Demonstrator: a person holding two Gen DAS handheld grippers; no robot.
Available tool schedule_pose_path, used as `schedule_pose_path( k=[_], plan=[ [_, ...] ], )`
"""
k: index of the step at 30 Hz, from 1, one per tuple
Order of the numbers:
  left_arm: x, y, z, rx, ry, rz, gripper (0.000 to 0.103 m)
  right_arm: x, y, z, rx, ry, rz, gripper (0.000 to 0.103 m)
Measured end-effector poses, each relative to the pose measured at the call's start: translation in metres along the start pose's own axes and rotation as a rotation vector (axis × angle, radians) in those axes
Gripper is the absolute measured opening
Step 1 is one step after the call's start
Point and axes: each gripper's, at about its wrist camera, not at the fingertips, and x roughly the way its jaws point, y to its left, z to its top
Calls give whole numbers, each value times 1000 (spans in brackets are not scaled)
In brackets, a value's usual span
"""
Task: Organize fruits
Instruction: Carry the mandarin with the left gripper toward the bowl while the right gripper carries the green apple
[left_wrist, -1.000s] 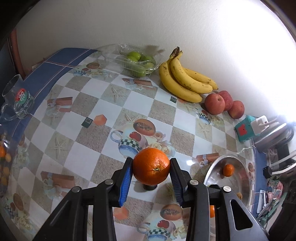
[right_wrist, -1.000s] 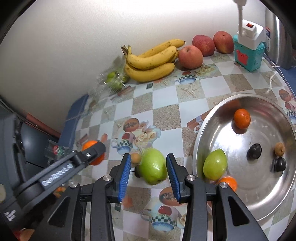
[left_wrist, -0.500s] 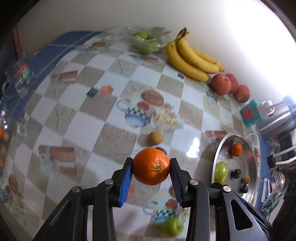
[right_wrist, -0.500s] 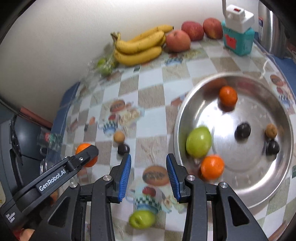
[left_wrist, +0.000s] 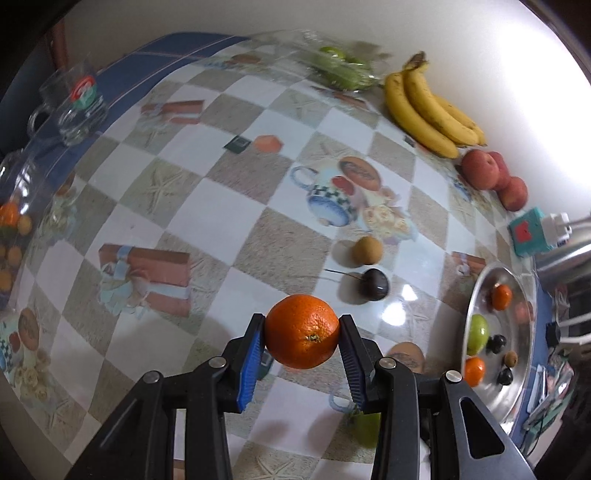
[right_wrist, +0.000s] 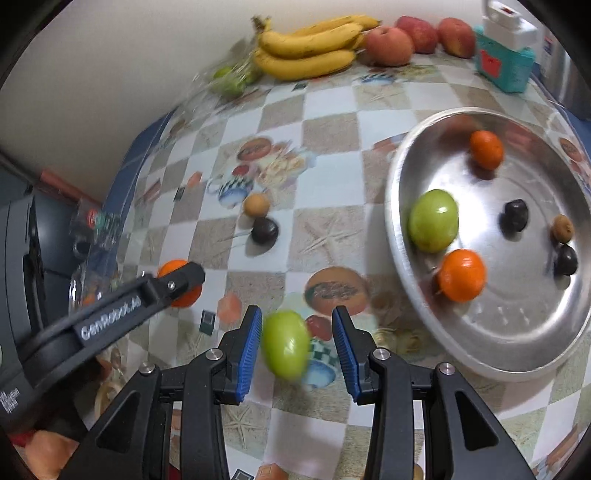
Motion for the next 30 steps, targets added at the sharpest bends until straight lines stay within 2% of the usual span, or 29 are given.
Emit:
schedule_pose_path(
  k=[5, 16, 24, 30],
  plan=[
    [2, 3, 0, -10, 9, 0, 42, 23, 16, -9, -83, 88, -57, 41],
    [6, 3, 1, -13, 16, -3, 42, 34, 17, -11, -116, 133, -59, 43],
    [6, 4, 1, -14, 15, -1, 42, 49, 33, -17, -167, 178, -57, 43],
    [6, 4, 2, -19, 13, 3, 42, 58, 37, -20, -191, 204, -77, 38]
  ],
)
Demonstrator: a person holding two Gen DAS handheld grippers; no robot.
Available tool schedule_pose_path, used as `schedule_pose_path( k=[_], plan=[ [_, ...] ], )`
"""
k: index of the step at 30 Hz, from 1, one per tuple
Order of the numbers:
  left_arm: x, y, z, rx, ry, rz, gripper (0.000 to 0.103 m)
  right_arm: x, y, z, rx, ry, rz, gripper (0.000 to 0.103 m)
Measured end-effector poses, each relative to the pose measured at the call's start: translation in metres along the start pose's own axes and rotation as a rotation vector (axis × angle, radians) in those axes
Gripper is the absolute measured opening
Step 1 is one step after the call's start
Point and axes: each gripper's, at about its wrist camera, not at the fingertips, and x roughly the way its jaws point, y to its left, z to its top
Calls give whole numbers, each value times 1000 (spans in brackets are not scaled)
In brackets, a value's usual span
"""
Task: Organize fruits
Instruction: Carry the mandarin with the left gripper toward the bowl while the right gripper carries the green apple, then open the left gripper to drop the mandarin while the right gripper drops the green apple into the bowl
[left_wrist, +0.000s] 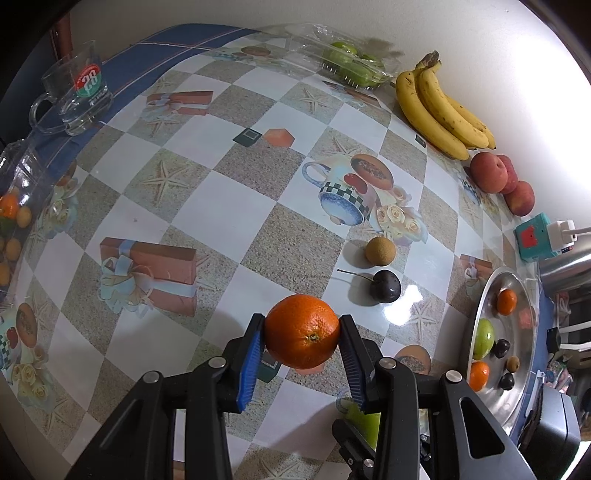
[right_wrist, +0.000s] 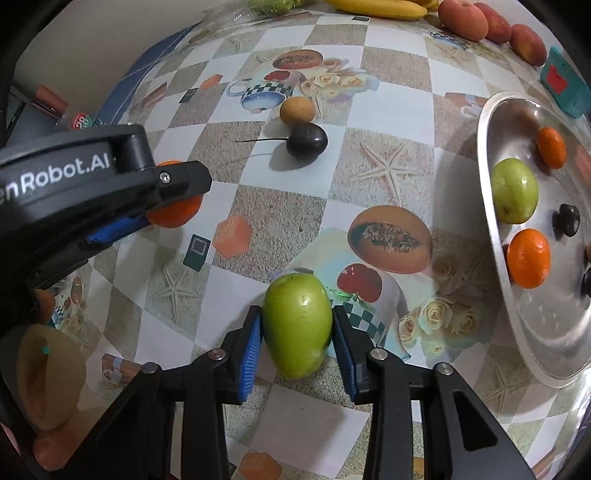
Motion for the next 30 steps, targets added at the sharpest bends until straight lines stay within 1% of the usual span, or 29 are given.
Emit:
schedule_pose_path(
  k=[6, 9, 16, 20, 25, 27, 30],
  plan=[
    [-1, 1, 1, -3, -5, 8, 42, -2, -4, -1, 14, -7, 6, 38],
    [-1, 2, 2, -9, -9, 7, 42, -9, -8, -1, 22, -28, 22, 38],
    [-9, 2, 6, -22, -44, 9, 42, -28, -14, 1, 40, -79, 36, 38],
    [-11, -1, 6, -26, -57, 10, 42, -41, -24, 3, 66, -107, 50, 38],
    [-11, -19, 4, 18, -67, 11, 42, -56, -52, 5, 156, -162, 54, 38],
    [-12, -30, 2, 45, -72, 1, 42, -64, -69, 6, 207, -189, 70, 38],
    [-14, -52, -4, 106, -85, -16, 42, -74, -88, 3, 270, -229, 69, 38]
  ],
)
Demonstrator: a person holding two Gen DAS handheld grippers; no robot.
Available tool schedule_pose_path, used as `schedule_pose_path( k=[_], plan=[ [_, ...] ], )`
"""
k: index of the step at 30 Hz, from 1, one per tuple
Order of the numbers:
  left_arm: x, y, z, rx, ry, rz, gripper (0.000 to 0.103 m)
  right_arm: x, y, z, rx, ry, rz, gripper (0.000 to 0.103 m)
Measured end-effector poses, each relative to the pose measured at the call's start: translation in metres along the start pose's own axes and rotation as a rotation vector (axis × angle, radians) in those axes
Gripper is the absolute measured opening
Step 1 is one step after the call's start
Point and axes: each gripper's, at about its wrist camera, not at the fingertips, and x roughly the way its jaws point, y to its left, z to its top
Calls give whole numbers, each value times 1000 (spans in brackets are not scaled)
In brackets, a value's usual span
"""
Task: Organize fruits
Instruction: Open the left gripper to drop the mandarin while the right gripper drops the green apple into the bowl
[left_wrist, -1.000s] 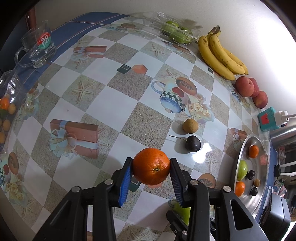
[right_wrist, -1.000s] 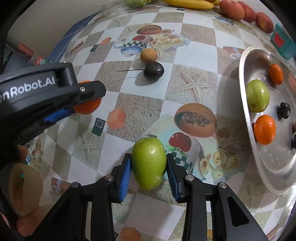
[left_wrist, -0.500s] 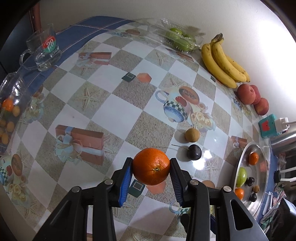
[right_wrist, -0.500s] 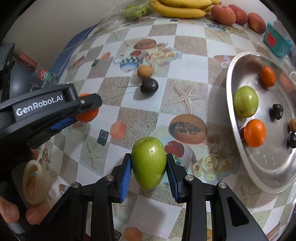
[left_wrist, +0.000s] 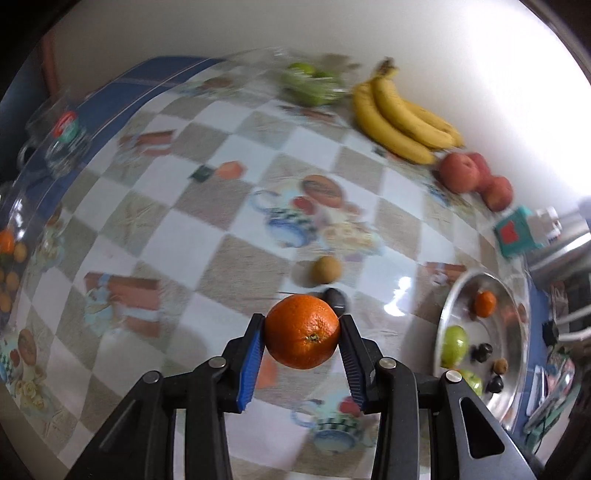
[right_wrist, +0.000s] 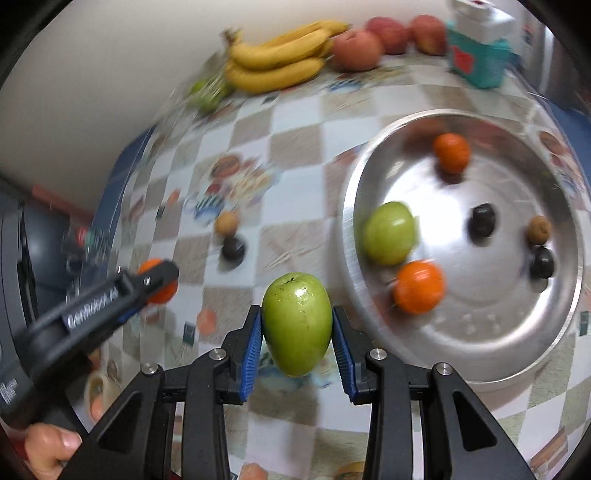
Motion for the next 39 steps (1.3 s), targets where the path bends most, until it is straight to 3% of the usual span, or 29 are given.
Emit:
schedule_pose_path(
  k=[8, 14, 23, 31, 33, 35, 36, 39],
  plan=[
    [0, -71, -14, 199, 7, -63, 42, -28, -66, 5, 183, -72, -123, 38],
    [5, -122, -21, 313, 7, -123, 42, -38, -108, 9, 290, -87, -113, 38],
    [27, -154, -7, 397, -50, -157, 42, -28, -126, 11, 319, -54, -159, 38],
    [54, -167, -7, 431, -22, -154, 43, -15, -126, 19, 307, -32, -166, 38],
    [57, -168, -8, 435, -16, -153, 45, -13, -127, 20, 307, -28, -175, 38],
    [55, -169, -9, 440, -14, -164, 63, -12, -127, 22, 309, -23, -182, 38],
    [54, -170, -9, 438, -12, -173, 66, -11, -128, 22, 312, -22, -182, 39],
    [48, -170, -8, 439, -20, -173, 66, -13, -127, 23, 316, -24, -179, 39]
  ],
)
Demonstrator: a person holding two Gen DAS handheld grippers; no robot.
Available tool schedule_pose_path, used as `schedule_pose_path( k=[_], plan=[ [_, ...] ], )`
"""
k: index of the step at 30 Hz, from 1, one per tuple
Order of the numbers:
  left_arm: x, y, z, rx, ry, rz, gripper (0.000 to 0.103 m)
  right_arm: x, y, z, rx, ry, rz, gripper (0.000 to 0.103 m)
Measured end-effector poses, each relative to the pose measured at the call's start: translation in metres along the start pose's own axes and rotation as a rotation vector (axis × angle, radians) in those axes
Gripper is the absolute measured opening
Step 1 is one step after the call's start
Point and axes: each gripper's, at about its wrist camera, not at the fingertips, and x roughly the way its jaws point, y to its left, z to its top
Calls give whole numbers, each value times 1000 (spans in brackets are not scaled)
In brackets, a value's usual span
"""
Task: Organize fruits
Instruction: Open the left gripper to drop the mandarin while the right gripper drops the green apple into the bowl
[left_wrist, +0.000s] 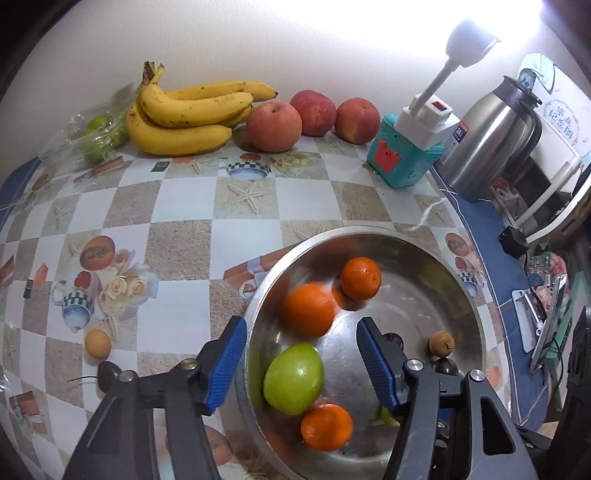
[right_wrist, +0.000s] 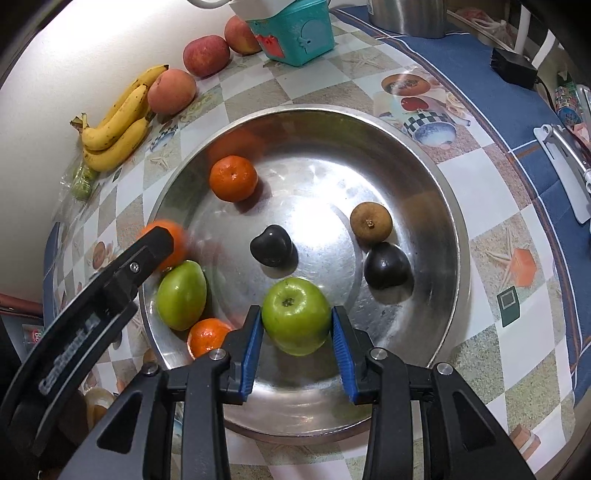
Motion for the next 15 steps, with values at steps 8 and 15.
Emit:
schedule_pose_path(
  k=[8, 15],
  plan=[
    [-26, 21, 4, -61, -14, 44, 73, -18, 2, 0, -6, -52, -5, 48],
    [-31, 63, -6, -167, 78, 222, 81, -25, 6, -1, -25, -74, -8, 58]
  ],
)
